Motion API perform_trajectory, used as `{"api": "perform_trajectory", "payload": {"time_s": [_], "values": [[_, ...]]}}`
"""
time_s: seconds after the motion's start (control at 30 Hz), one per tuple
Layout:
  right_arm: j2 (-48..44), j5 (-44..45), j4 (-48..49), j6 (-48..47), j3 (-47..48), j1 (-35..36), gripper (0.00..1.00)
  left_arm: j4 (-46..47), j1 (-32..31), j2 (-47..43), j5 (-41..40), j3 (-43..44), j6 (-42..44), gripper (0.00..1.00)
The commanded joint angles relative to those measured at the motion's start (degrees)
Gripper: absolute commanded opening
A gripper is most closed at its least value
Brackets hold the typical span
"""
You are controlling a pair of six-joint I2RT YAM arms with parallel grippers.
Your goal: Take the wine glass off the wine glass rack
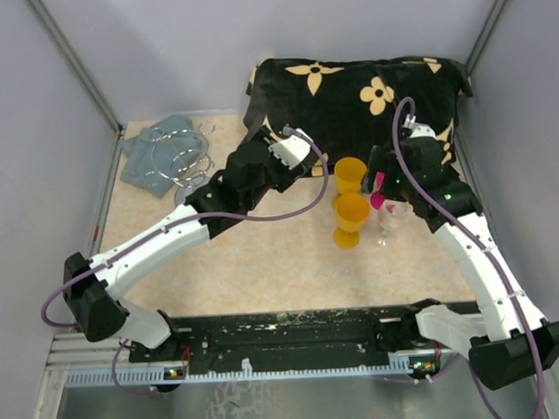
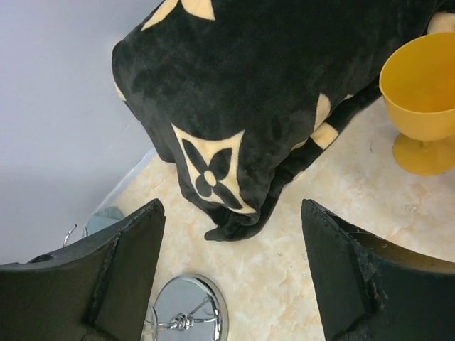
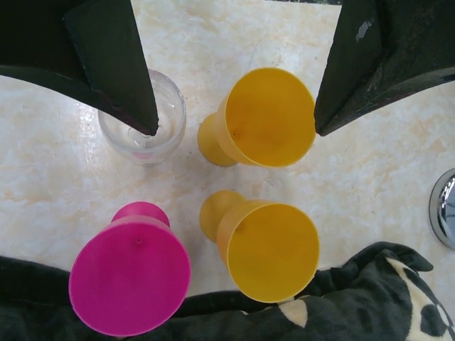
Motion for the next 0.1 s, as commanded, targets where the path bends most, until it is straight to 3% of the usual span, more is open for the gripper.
{"api": "perform_trajectory", "payload": {"time_s": [0.0, 0.07], "values": [[-1.9, -1.2, 3.7, -0.3, -0.9, -0.4, 0.91, -1.3, 0.7, 0.0, 0.4, 2.1, -2.3, 0.82], [-1.5, -1.2, 3.4, -0.8, -0.5, -0.4, 0.92, -1.5, 0.9, 0.0, 0.6, 1.9, -2.6, 0.82]]}}
